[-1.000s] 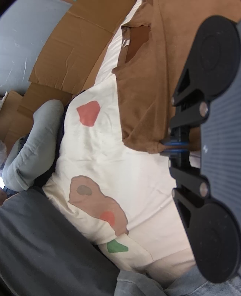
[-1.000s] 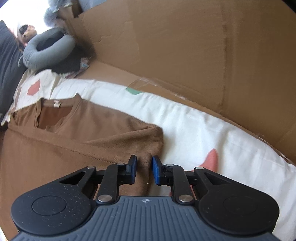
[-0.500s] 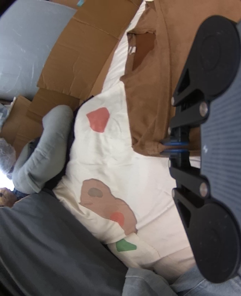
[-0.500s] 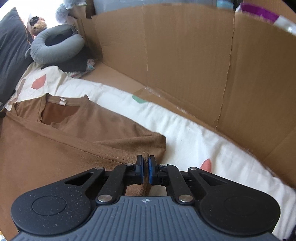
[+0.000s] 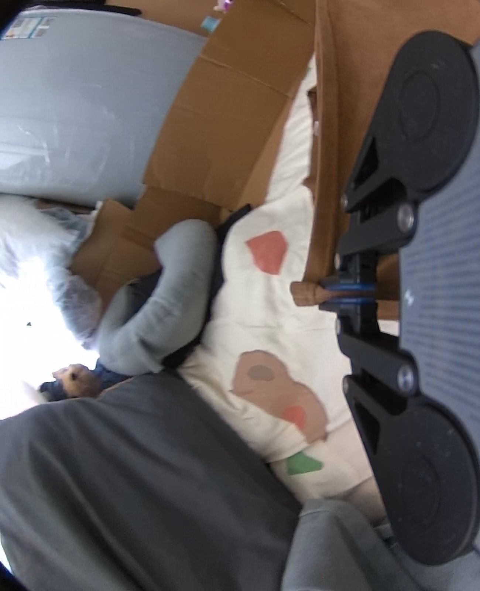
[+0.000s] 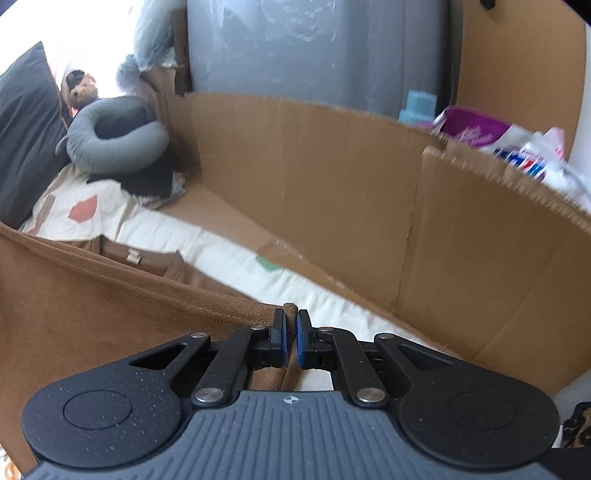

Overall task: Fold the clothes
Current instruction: 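Lift the folded brown shirt edge with both tools and fold it over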

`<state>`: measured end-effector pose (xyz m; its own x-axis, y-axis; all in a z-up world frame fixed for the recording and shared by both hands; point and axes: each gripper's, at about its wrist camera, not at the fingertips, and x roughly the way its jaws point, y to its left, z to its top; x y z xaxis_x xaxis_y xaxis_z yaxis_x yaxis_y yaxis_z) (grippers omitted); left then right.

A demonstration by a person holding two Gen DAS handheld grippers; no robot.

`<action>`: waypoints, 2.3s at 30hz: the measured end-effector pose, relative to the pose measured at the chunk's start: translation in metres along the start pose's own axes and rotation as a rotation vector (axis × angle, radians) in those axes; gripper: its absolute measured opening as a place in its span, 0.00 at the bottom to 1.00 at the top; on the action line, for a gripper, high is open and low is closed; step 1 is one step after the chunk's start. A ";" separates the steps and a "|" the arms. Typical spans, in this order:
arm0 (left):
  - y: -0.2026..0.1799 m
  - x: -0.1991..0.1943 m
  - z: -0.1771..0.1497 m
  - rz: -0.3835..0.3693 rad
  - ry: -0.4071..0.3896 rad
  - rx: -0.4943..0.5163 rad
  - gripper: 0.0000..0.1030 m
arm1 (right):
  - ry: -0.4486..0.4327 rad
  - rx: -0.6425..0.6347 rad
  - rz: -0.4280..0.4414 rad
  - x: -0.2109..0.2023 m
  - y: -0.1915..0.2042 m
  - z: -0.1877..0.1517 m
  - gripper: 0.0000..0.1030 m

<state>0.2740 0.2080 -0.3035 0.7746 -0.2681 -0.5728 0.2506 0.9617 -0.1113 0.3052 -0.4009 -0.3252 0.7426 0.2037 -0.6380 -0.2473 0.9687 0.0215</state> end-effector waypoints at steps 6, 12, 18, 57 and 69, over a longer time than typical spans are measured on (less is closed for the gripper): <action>-0.008 -0.010 0.020 -0.001 -0.054 0.017 0.04 | -0.048 -0.001 -0.027 -0.013 0.000 0.018 0.03; -0.014 -0.005 0.033 0.006 -0.077 0.018 0.04 | -0.076 0.002 -0.043 -0.015 -0.001 0.032 0.03; -0.019 0.007 0.045 0.012 -0.081 0.035 0.04 | -0.081 -0.001 -0.056 -0.007 -0.001 0.040 0.03; -0.026 0.160 0.034 0.092 0.234 0.153 0.04 | 0.313 -0.064 -0.153 0.155 -0.009 0.048 0.03; -0.031 0.175 0.032 0.118 0.262 0.183 0.13 | 0.347 -0.040 -0.135 0.175 -0.012 0.043 0.05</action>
<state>0.4201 0.1293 -0.3741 0.6353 -0.1088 -0.7646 0.2866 0.9525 0.1027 0.4652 -0.3711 -0.4044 0.5166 0.0076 -0.8562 -0.1906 0.9759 -0.1063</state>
